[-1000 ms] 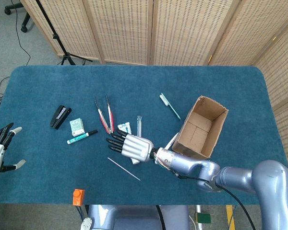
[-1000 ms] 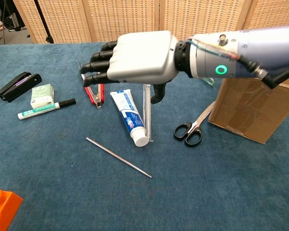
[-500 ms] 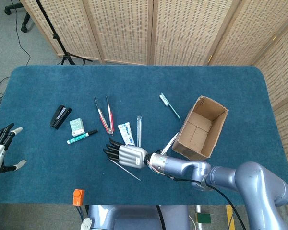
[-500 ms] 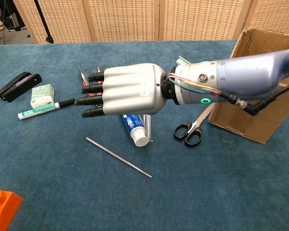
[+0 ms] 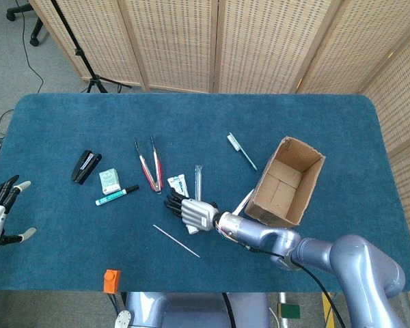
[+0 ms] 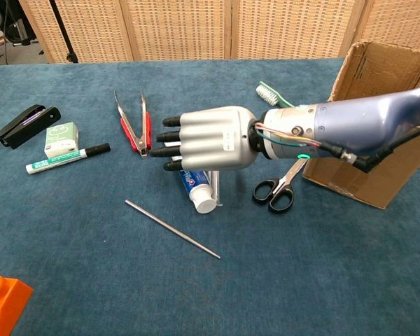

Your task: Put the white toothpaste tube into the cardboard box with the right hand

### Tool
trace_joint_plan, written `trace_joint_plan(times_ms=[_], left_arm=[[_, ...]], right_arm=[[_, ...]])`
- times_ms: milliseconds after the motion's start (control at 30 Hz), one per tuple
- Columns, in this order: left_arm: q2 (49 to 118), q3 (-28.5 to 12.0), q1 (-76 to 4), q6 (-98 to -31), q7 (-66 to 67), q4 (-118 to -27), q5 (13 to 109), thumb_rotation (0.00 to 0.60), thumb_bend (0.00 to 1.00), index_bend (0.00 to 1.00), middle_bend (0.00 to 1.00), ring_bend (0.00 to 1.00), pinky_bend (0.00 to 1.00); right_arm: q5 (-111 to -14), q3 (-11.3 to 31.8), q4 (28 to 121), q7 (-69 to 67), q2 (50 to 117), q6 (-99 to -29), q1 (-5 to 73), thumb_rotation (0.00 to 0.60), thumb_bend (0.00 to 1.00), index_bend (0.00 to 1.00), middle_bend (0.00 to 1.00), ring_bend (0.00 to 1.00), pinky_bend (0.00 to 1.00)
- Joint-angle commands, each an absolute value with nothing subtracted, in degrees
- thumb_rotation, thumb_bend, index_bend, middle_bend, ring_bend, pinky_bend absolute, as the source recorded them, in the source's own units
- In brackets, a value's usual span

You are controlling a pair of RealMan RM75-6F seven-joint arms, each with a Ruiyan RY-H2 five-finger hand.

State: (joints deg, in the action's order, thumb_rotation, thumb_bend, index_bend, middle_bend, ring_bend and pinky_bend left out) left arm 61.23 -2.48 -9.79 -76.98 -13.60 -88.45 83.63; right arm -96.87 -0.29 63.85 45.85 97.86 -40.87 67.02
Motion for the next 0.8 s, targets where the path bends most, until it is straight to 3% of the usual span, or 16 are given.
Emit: trace_joint_plan(times_ms=[33, 133, 233, 333, 433, 500, 600, 800], left_arm=[[61.35, -2.52, -9.87, -76.92, -13.23, -88.45, 83.56, 0.600, 0.17, 0.15, 0.00, 0.00, 0.12], [61.40, -2.53, -9.85, -76.97, -13.05, -88.55, 83.51, 0.600, 0.17, 0.15, 0.00, 0.00, 0.12], [61.42, -2.51, -9.84, -76.92, -13.00, -88.59, 83.43, 0.600, 0.17, 0.15, 0.00, 0.00, 0.12], [61.51, -2.51, -9.88, -76.85, -12.90, -88.54, 83.40, 0.600, 0.17, 0.15, 0.00, 0.00, 0.12], [61.57, -2.48, -9.97, -76.60, -12.82, -88.51, 83.30, 0.600, 0.17, 0.15, 0.00, 0.00, 0.12], [61.59, -2.46, -10.03, -76.47, -12.75, -88.51, 83.28, 0.600, 0.17, 0.15, 0.00, 0.00, 0.12], [61.57, -2.44, -10.05, -76.37, -12.91, -88.55, 83.26, 0.600, 0.17, 0.15, 0.00, 0.00, 0.12], [61.58, -2.29, -10.05, -76.39, -12.75, -88.65, 83.47, 0.600, 0.17, 0.15, 0.00, 0.00, 0.12]], right_arm=[[-97.49, -1.13, 62.55, 45.69, 98.69, -41.14, 66.50, 0.600, 0.00, 0.15, 0.00, 0.00, 0.09], [-97.91, -1.73, 61.08, 45.53, 99.56, -41.07, 66.24, 0.600, 0.00, 0.19, 0.02, 0.00, 0.09], [-98.43, -2.30, 59.75, 44.95, 100.28, -41.08, 66.11, 0.600, 0.03, 0.29, 0.12, 0.04, 0.14], [-99.66, -3.25, 58.18, 42.83, 100.92, -41.84, 66.11, 0.600, 0.23, 0.42, 0.29, 0.20, 0.27], [-101.17, -4.38, 56.74, 39.00, 101.29, -43.19, 66.20, 0.600, 0.56, 0.55, 0.47, 0.38, 0.43], [-102.43, -5.26, 55.79, 36.04, 101.44, -44.37, 66.39, 0.600, 0.72, 0.60, 0.53, 0.44, 0.51], [-104.72, -6.71, 54.37, 31.21, 101.53, -47.23, 66.58, 0.600, 0.85, 0.63, 0.56, 0.47, 0.55], [-108.86, -8.24, 49.93, 24.64, 101.73, -54.77, 66.55, 0.600, 0.89, 0.63, 0.57, 0.47, 0.56]])
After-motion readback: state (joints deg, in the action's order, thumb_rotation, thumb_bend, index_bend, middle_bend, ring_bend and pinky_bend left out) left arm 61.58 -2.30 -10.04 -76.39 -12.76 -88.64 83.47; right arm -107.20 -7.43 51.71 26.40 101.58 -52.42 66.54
